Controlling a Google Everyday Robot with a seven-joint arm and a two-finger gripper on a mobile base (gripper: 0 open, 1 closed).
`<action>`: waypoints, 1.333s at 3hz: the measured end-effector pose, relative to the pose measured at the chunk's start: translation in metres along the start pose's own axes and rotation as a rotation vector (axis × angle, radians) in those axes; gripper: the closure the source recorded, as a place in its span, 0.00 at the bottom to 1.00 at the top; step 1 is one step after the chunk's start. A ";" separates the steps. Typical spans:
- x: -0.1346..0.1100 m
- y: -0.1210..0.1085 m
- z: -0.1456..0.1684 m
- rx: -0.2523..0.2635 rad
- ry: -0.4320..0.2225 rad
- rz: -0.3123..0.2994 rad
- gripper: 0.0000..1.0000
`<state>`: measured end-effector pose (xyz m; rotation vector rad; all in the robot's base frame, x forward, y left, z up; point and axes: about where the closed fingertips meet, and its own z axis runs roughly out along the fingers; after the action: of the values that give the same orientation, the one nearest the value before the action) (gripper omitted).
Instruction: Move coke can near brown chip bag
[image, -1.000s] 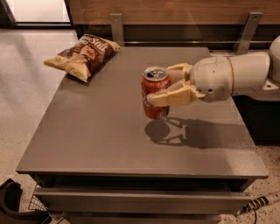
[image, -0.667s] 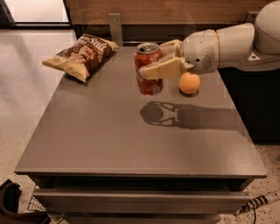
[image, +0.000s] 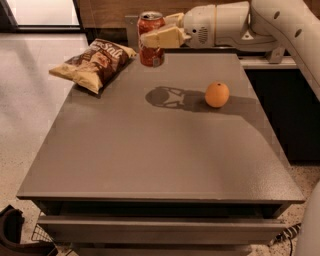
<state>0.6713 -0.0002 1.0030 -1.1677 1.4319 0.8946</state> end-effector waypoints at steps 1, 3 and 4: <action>-0.010 -0.044 0.017 0.079 -0.019 -0.050 1.00; -0.010 -0.079 0.029 0.159 -0.011 -0.084 1.00; 0.013 -0.111 0.053 0.158 0.036 -0.028 1.00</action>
Offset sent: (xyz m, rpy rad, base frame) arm 0.1216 0.0037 0.0083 -0.0299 -0.1601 -0.2237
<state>0.7927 0.0200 0.9865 -1.0866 1.4841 0.7305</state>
